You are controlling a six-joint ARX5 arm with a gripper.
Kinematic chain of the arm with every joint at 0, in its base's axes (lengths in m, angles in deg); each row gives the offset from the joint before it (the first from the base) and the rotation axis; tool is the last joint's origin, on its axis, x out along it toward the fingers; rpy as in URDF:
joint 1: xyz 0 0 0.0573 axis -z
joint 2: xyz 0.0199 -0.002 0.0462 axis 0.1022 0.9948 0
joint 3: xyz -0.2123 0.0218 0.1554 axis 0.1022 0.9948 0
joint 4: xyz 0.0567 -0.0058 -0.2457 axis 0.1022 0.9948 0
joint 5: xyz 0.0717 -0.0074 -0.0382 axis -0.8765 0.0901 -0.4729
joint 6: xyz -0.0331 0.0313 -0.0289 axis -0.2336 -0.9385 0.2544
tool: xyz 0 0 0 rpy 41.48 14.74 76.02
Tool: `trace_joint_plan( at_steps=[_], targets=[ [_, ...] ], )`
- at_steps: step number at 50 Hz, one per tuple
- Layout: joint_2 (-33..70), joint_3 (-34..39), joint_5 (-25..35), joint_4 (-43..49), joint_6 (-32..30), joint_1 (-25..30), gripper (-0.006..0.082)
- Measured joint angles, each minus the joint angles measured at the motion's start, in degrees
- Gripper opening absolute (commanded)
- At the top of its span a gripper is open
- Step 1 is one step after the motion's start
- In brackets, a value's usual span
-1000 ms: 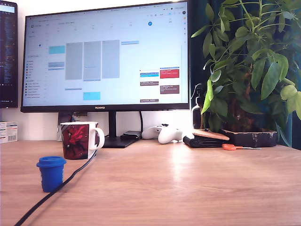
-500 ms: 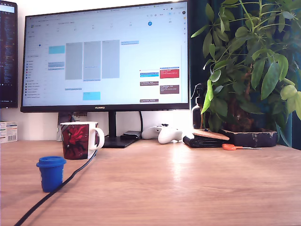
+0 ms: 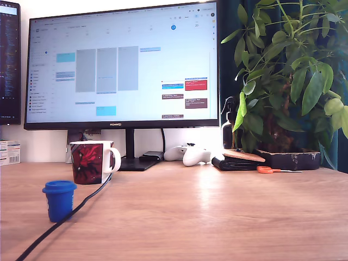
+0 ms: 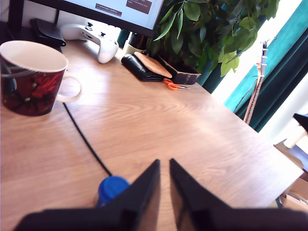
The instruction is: Pick the blue coffee capsule and place it inside the red coffee cup
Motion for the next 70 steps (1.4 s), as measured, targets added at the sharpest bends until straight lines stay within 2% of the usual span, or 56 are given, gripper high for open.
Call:
trace_joint_plan(
  at_steps=[1, 3, 8, 15, 24, 36, 52, 70],
  targets=[
    [0.7, -0.8, 0.0, 0.5, -0.1, 0.2, 0.0636],
    [1.9, -2.6, 0.0, 2.1, -0.7, 0.7, 0.0702],
    [5.3, -7.4, -0.3, 7.9, -4.2, 1.7, 0.0701],
    [12.0, -15.5, -6.8, 17.4, -10.8, 2.9, 0.0701],
    [21.8, -24.5, -13.0, 25.1, -19.5, 5.1, 0.0701],
    [36.2, -31.3, -15.9, 31.2, -21.9, 10.2, 0.0701],
    [50.2, -35.7, -22.2, 30.5, -23.5, 15.6, 0.0701],
    [61.0, -35.7, -24.1, 24.2, -24.8, 16.1, 0.0701]
  ],
)
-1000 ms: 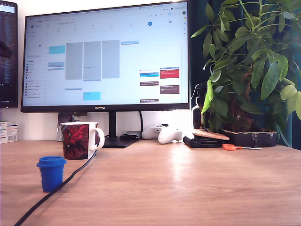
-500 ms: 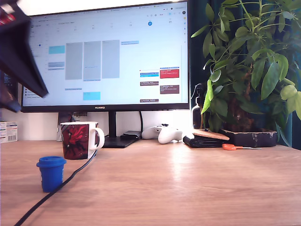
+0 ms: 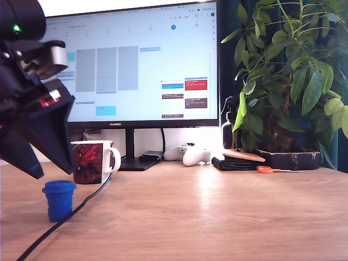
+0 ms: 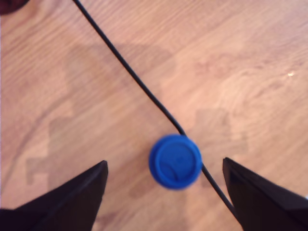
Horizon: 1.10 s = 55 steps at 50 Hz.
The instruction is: Pick the blue coffee capsule and place it inside the red coffee cup
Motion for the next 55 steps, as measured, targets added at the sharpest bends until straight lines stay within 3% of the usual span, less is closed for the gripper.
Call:
trace_joint_plan(
  at_steps=[13, 22, 39, 55],
  targets=[
    [5.2, 0.0, -0.4, -1.0, -0.2, 0.0, 0.0676],
    [5.2, 0.0, -0.8, -2.2, -0.2, 0.0, 0.0462],
    [5.2, 0.0, 0.9, -2.1, -0.2, 0.0, 0.0165],
    [5.2, 0.0, 1.1, -4.7, -0.2, 0.0, 0.0141]
  ],
)
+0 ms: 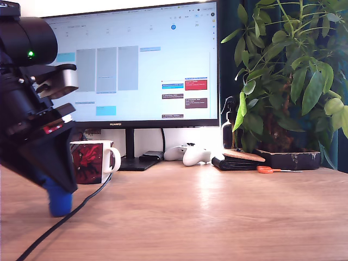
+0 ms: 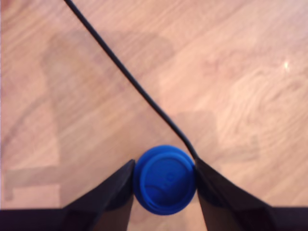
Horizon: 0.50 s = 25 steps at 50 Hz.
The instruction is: Pick the blue coffee capsule and place it inside the red coffee cup
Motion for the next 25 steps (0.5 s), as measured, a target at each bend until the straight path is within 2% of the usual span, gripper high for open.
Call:
trace_joint_plan(
  at_steps=[11, 25],
  targets=[
    [0.0, -1.2, 0.3, -6.7, 0.0, -0.8, 0.0141],
    [0.0, -8.9, 0.4, -17.1, -0.1, -3.8, 0.0141]
  ],
)
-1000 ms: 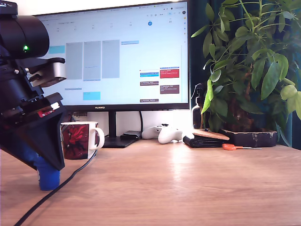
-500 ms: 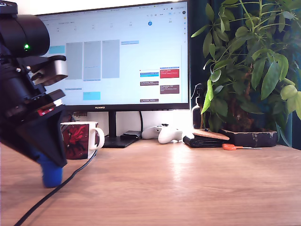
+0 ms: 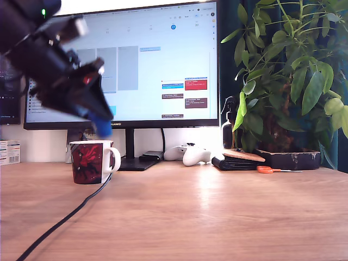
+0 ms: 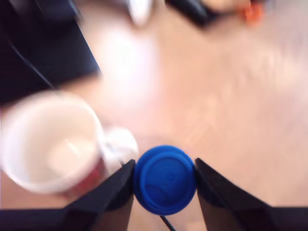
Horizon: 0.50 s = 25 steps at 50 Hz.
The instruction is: Pick the blue coffee capsule and place it inside the red coffee cup
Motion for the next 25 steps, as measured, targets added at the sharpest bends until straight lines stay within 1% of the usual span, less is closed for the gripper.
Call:
trace_joint_plan(
  at_steps=[5, 18, 25],
  targets=[
    [0.0, -0.5, 0.0, -3.5, -0.6, -1.9, 0.0141],
    [0.0, -0.5, 0.0, -8.3, -0.8, -6.8, 0.0141],
    [0.9, -0.5, 0.7, -11.2, -0.8, -8.1, 0.0141]
  ],
)
